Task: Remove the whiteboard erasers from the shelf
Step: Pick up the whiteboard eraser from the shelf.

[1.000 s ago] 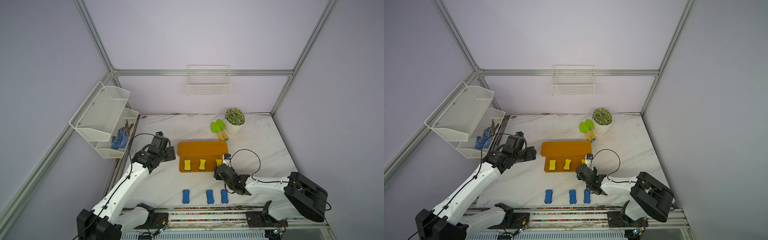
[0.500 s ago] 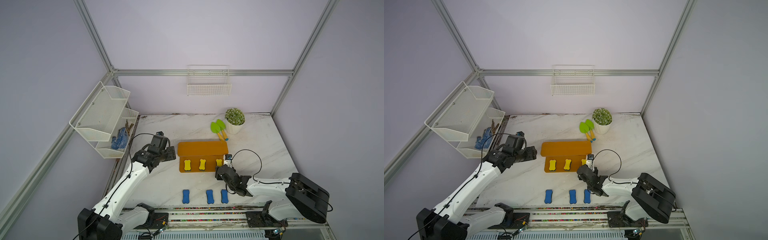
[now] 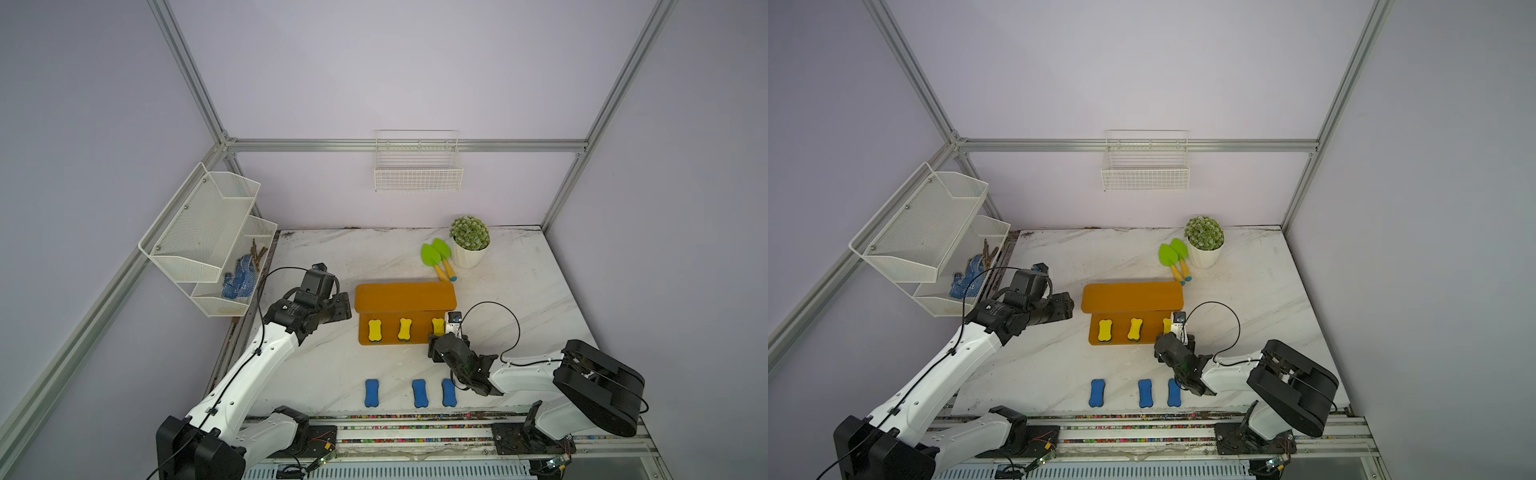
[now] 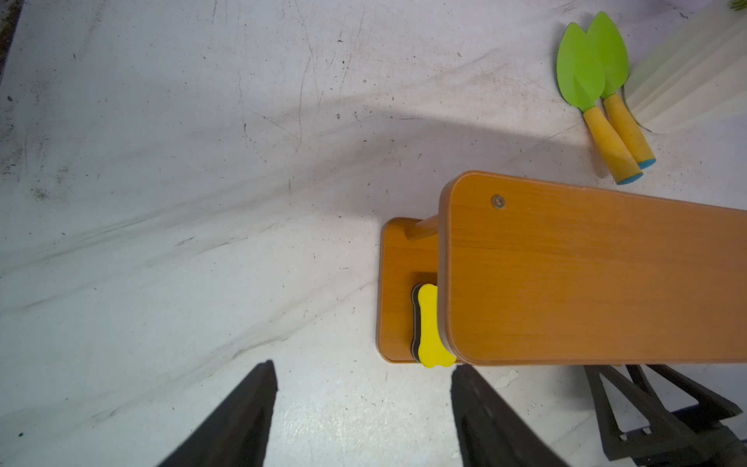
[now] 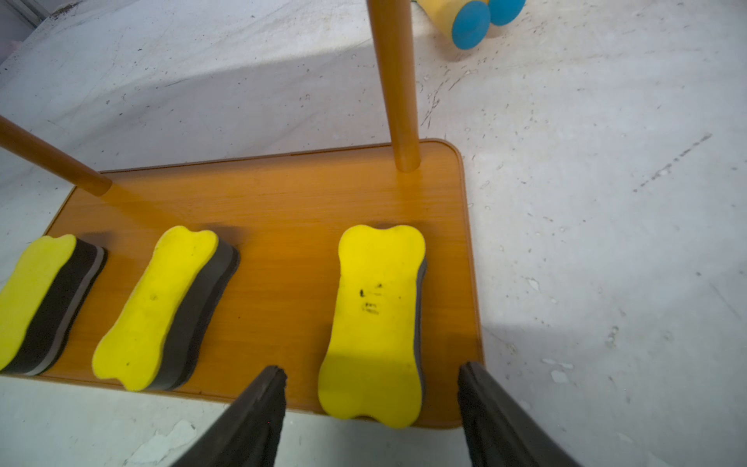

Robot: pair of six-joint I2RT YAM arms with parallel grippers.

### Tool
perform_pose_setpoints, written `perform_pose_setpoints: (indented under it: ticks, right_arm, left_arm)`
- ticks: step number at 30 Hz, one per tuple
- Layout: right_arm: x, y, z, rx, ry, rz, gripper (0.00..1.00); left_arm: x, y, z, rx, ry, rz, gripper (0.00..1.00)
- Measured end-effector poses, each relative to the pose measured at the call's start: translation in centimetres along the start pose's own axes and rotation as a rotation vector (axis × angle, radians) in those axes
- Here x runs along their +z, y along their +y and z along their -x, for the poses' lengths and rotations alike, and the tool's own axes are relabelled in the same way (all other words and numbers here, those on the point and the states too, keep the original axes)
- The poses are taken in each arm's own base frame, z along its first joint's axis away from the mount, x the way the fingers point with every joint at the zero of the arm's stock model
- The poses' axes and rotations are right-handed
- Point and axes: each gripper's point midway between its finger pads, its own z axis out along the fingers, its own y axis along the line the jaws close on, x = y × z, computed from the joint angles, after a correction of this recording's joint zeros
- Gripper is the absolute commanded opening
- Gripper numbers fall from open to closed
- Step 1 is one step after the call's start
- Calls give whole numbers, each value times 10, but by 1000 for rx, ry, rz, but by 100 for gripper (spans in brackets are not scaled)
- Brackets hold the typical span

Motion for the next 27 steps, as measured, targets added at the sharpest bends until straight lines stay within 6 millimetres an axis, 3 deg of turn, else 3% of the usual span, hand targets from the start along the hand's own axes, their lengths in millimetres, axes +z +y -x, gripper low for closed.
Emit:
perform_pose_setpoints:
  ticks: [5,8,16,27]
  right_arm:
    - [4,-4,-5,-8,4,-18,68]
    - [8,-7,-4,-4,-12,-35,56]
    - [8,-9,-3,-2,-23,-45,41]
    - [-15,-14,8,35,-11,-31,39]
  left_arm:
    - [0,0,0,5,-1,0,72]
    - [0,0,0,5,0,0,72]
    - [2,1,0,4,5,4,72]
    - [3,4,1,-4,6,12,72]
